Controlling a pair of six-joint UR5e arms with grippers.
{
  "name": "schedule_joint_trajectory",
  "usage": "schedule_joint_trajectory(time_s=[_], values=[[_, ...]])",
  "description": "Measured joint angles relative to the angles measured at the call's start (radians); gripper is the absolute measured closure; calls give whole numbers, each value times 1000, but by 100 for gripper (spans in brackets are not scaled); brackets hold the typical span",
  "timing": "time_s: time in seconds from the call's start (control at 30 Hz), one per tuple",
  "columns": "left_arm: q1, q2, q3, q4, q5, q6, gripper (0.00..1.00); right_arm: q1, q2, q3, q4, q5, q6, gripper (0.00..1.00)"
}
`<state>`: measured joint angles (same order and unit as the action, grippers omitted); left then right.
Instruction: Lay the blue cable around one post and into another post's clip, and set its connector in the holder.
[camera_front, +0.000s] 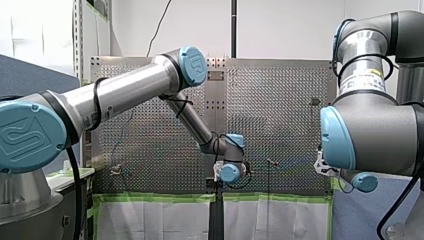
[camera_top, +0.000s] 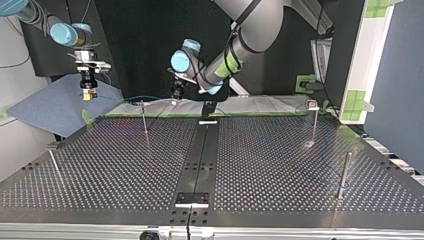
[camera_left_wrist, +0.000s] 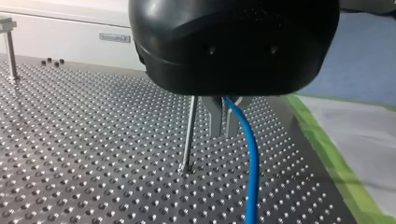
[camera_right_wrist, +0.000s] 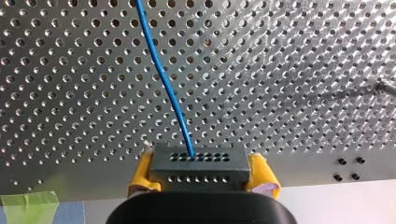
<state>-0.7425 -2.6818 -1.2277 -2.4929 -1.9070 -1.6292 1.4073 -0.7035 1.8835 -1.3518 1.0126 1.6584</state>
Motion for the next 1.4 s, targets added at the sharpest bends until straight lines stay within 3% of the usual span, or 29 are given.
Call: schedule_joint_trajectory(time_s=[0.5,0.97,1.4], values=[[9,-18,-1,20,5,-6,99,4,3,1,-11,2,6,76],[27,-18,5,19,14,-10,99,5,36,0,-14,18,1,76],[37,-18,13,21,34,-11,99,5,37,-12,-21,18,14,76]])
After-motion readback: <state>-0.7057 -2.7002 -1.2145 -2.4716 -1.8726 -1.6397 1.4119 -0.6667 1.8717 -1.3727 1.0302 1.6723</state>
